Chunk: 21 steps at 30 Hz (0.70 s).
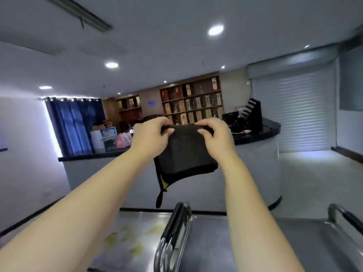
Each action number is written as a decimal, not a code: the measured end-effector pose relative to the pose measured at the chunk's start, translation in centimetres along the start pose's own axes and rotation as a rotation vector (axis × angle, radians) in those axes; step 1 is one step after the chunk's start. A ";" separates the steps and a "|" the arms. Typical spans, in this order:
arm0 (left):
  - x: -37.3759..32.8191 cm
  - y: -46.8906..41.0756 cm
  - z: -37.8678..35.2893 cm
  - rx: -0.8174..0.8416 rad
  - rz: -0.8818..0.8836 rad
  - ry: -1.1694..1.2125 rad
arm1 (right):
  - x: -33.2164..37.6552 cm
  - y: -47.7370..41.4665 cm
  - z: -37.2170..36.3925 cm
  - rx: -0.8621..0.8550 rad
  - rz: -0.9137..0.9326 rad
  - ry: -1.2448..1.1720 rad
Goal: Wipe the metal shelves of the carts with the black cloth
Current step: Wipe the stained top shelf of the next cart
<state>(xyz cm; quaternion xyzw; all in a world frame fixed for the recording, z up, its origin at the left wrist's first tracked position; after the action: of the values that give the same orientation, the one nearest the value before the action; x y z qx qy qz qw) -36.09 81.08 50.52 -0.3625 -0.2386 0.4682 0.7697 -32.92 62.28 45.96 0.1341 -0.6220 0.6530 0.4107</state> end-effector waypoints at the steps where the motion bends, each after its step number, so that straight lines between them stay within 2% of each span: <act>1: 0.4 -0.4 0.8 -0.028 0.019 0.003 | 1.3 -0.8 0.1 0.027 0.017 0.027; 8: 3.8 0.6 2.1 -0.038 0.081 0.047 | 4.2 -3.2 -1.3 0.264 0.018 0.229; 15: 7.4 1.4 4.2 -0.092 0.105 -0.124 | 6.7 -4.8 -5.4 0.348 0.157 0.293; 21: 13.1 7.1 4.6 -0.081 0.137 -0.243 | 6.5 -1.9 -13.9 0.370 0.270 0.358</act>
<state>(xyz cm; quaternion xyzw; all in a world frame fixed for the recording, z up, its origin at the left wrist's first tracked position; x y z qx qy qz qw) -37.38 96.41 48.20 -0.3493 -0.3235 0.5501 0.6861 -30.99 77.31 49.14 0.0054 -0.4223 0.8173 0.3921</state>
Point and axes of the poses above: each hand's wrist, its own y-axis away from the middle knuckle, its own z-axis out of the back of the hand, x = y × z, the point moved 2 cm from there along -y, towards the middle knuckle, and after that the axes turned 10 degrees about -z, right-handed, at the moved point
